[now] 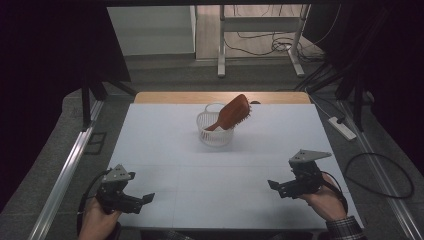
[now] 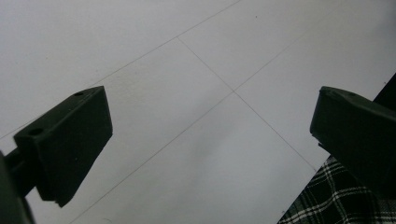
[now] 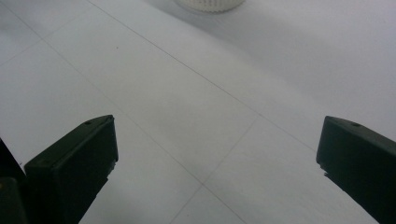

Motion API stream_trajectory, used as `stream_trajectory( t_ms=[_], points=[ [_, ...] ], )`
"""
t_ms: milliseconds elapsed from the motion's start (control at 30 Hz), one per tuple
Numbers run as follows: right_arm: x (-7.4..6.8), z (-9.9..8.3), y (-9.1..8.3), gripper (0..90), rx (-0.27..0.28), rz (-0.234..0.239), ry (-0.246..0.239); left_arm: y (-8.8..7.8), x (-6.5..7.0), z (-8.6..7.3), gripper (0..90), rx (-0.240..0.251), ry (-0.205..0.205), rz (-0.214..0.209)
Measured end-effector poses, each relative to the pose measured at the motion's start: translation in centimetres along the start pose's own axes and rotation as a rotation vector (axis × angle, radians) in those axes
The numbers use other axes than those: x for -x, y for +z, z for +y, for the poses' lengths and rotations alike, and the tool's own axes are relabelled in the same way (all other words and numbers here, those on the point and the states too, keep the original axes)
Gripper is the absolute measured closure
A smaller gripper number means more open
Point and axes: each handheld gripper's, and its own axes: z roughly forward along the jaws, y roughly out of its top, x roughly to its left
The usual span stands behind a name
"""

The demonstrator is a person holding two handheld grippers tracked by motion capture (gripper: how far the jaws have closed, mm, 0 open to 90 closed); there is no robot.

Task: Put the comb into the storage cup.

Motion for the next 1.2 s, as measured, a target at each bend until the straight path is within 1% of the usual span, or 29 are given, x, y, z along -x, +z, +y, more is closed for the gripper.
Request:
stream_trajectory(
  t_ms=[167,300,467,567,700,967,1200],
  points=[
    [0.3,-0.7,-0.6,0.0,0.005,-0.012,0.016,0.0,0.0,0.0,0.0,-0.001,0.000,0.001],
    [0.5,-1.1,-0.8,0.0,0.008,-0.023,0.018,0.1,0.0,0.0,0.0,-0.003,0.001,0.003],
    [0.7,-2.0,-1.4,0.0,0.001,-0.053,0.018,0.1,0.0,0.0,0.0,-0.004,0.000,0.004],
    [0.8,-2.2,-1.6,0.0,0.000,-0.059,0.028,0.1,0.0,0.0,0.0,-0.004,-0.001,0.005],
    [1.1,-3.0,-2.3,0.0,0.009,-0.073,0.068,0.1,0.0,0.1,0.0,-0.005,0.000,0.006],
    [1.1,-3.8,-3.0,0.0,0.010,-0.095,0.086,0.1,0.0,0.1,0.0,-0.007,0.001,0.006],
    [1.0,-4.7,-3.7,0.0,-0.004,-0.115,0.105,0.1,0.0,0.0,0.0,-0.005,0.001,0.007]
  ],
)
